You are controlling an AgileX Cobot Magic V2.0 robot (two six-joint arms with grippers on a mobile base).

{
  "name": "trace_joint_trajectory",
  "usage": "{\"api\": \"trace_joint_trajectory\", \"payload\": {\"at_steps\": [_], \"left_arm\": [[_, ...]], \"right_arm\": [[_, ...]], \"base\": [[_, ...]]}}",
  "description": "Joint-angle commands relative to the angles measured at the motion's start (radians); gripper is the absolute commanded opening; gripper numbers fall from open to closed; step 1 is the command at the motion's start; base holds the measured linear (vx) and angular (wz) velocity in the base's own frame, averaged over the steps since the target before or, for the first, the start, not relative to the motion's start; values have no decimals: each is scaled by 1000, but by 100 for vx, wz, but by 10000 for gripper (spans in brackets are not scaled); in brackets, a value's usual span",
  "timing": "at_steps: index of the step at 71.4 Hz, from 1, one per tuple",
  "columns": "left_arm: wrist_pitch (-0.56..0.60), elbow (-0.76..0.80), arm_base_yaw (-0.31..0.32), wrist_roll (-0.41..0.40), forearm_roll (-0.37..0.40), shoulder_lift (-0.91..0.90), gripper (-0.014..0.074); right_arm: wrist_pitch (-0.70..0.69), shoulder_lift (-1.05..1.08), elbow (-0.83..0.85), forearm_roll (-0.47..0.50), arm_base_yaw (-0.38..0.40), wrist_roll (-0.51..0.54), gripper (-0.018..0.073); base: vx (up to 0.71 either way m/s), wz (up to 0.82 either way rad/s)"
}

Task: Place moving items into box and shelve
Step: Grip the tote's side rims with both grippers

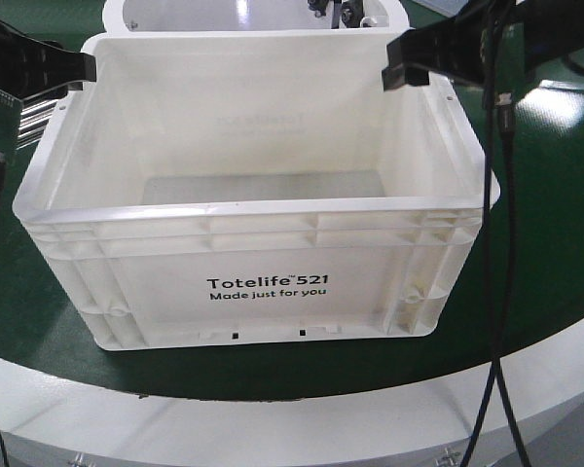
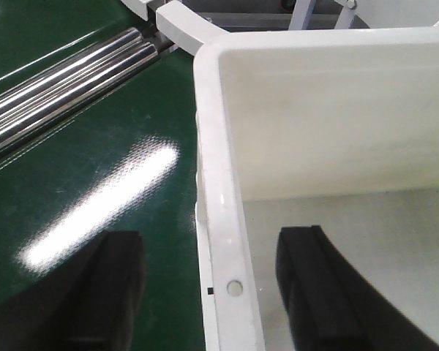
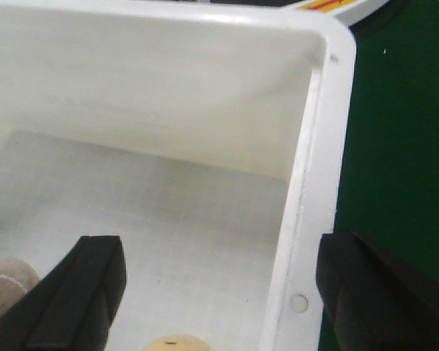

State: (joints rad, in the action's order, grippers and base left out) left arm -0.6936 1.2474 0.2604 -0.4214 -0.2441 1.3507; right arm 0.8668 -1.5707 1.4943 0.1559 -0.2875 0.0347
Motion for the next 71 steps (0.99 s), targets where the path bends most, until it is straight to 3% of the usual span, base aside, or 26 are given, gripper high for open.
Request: {"api": "trace_joint_trajectory", "payload": {"at_steps": [1,53,71], "left_arm": [[54,40,-1,0,-5,-29,498],[23,40,-1,26,-5,-29,498],[20,40,-1,27,-5,-29,498]], "right_arm": [[-30,17,37,-3,5,-8,575],[11,-50,37,-51,5,-122,574],[17,-54,37,-59,5,-123,479]], "base": [[0,0],[0,0],[0,0]]}}
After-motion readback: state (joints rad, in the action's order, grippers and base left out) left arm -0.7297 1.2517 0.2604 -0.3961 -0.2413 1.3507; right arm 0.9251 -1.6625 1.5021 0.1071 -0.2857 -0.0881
